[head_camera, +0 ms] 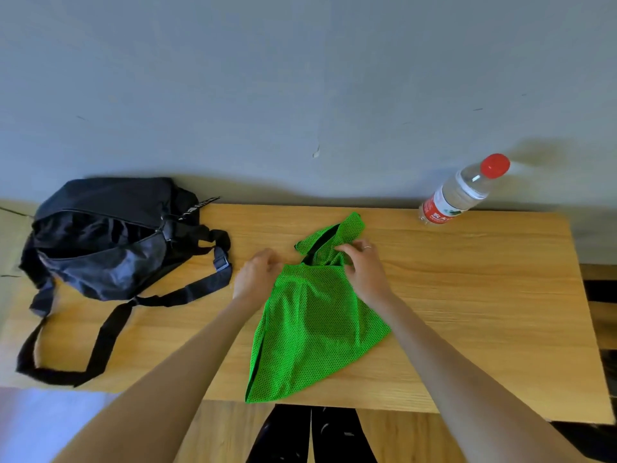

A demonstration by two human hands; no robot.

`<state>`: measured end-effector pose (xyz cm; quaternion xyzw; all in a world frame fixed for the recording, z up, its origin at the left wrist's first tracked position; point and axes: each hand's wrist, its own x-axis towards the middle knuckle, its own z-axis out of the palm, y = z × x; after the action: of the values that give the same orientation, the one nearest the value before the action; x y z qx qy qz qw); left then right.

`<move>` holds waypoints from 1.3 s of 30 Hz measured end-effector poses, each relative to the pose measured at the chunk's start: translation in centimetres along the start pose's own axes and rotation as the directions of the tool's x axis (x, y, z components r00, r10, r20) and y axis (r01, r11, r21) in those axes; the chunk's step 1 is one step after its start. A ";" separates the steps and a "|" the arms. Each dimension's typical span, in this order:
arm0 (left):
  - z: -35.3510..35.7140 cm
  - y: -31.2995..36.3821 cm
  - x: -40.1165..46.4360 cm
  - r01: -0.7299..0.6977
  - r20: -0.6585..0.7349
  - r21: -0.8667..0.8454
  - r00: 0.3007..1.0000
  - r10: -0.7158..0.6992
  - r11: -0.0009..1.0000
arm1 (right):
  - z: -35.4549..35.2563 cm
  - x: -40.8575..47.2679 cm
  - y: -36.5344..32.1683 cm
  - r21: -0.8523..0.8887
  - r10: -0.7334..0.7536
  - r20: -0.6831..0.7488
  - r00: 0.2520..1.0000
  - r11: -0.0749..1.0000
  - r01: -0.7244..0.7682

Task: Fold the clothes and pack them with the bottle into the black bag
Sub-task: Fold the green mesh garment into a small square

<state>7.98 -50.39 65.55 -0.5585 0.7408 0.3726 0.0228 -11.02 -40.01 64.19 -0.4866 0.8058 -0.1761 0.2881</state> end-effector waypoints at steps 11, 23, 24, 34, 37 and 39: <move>1.6 3.5 5.4 -0.082 -0.078 -0.055 0.994 0.078 0.995 | -2.2 0.2 1.6 0.139 0.028 -0.113 0.993 0.990 -0.012; -0.7 3.0 5.4 -0.095 -0.096 -0.286 0.993 0.070 0.953 | -3.6 -0.5 3.4 0.006 0.109 -0.127 0.986 0.994 -0.109; -0.2 2.7 4.8 -0.092 -0.081 -0.243 0.994 0.074 0.966 | -3.6 -0.7 3.1 -0.012 0.093 -0.160 0.983 0.995 -0.096; 3.8 1.4 1.2 -0.148 0.140 -0.060 0.978 0.155 0.987 | -1.3 -2.2 1.9 -0.285 0.038 0.023 0.999 0.958 -0.030; 3.8 1.6 1.2 -0.159 0.125 0.010 0.980 0.156 0.987 | -1.8 -2.9 2.7 -0.370 0.074 0.023 0.997 0.927 -0.060; 3.6 1.9 1.1 -0.198 0.121 -0.024 0.972 0.200 0.980 | -2.2 -3.1 3.1 -0.368 0.080 0.029 0.996 0.928 -0.064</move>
<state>4.58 -49.04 63.42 -0.4575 0.7881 0.4108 0.0277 -13.36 -35.82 65.03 -0.5057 0.8353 -0.0014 0.2156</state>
